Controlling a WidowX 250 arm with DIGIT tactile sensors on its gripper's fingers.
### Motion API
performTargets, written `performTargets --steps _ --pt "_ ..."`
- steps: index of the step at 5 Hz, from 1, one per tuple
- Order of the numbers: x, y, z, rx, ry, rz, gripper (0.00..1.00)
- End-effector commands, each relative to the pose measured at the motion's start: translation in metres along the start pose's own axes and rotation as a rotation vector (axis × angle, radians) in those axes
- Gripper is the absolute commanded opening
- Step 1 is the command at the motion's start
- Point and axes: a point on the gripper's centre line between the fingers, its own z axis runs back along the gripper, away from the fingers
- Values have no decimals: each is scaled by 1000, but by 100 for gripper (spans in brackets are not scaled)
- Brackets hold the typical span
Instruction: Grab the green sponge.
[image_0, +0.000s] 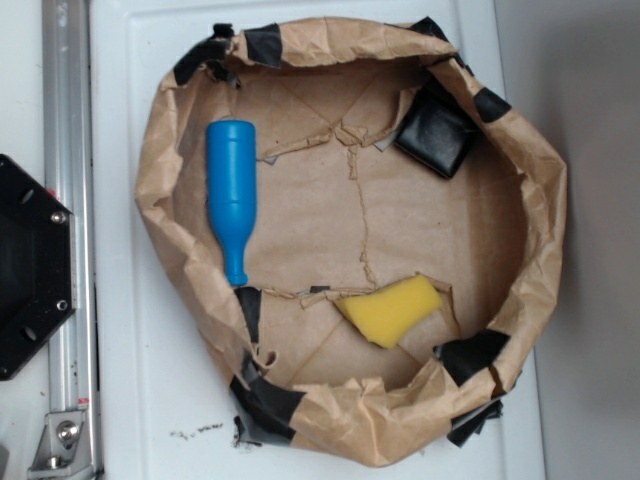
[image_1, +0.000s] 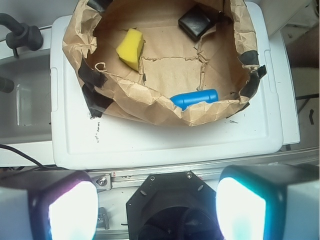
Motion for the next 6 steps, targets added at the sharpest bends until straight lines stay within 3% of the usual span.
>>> performTargets --steps 1,2,3,4,6 --pt "0 0 0 0 0 0 100" --pt "19 19 -52 9 -46 107 100" --pt "43 33 -81 -93 -123 270 100" --pt "71 37 -102 -211 -130 306 100" --pt "116 12 -110 -219 -114 356 100"
